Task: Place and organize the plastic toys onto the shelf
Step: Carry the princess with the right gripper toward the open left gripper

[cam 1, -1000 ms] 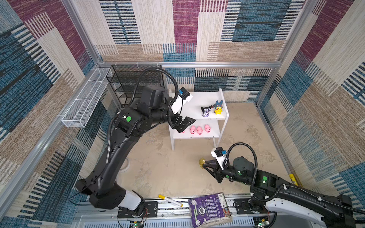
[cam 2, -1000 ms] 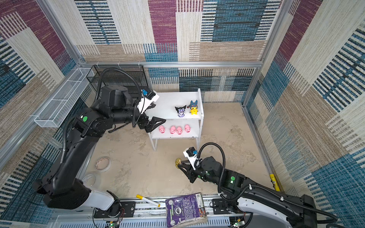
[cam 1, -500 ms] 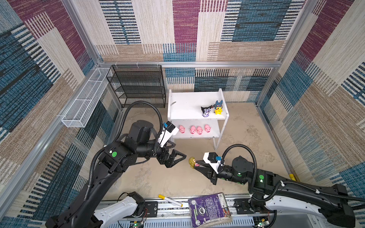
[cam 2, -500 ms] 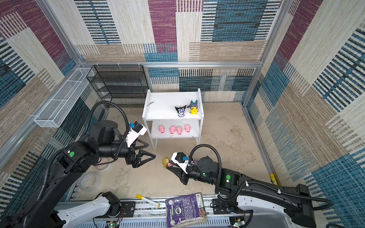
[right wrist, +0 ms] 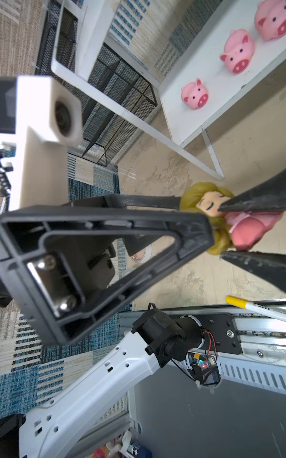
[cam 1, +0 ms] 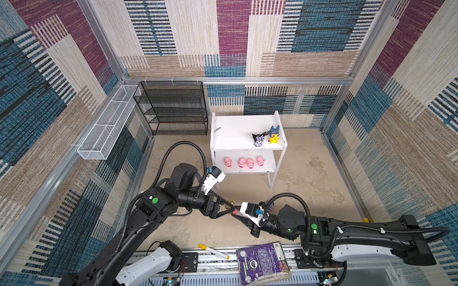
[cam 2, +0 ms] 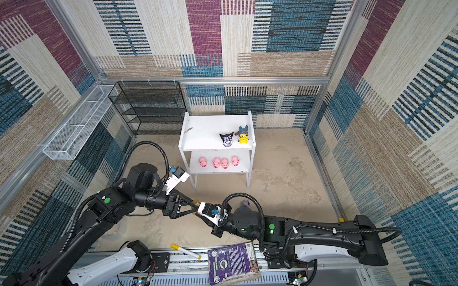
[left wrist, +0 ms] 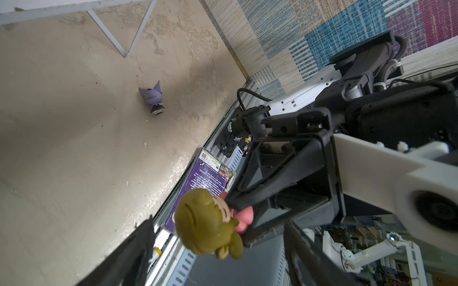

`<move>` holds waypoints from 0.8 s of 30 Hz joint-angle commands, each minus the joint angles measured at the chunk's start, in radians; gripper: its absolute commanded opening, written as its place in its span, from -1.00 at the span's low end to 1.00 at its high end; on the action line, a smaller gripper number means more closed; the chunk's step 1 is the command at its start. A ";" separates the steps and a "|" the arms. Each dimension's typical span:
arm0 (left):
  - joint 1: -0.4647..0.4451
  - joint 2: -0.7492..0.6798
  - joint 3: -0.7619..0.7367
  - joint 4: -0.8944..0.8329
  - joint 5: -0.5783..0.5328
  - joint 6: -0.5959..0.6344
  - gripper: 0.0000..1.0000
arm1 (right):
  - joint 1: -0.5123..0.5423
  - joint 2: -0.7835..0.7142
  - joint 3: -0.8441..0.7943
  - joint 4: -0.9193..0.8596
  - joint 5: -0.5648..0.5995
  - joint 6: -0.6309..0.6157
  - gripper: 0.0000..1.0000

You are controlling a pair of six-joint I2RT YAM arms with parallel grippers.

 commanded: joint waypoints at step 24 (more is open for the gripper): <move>0.018 -0.017 -0.060 0.174 0.082 -0.099 -0.04 | 0.120 0.074 -0.004 0.155 0.290 -0.097 -0.60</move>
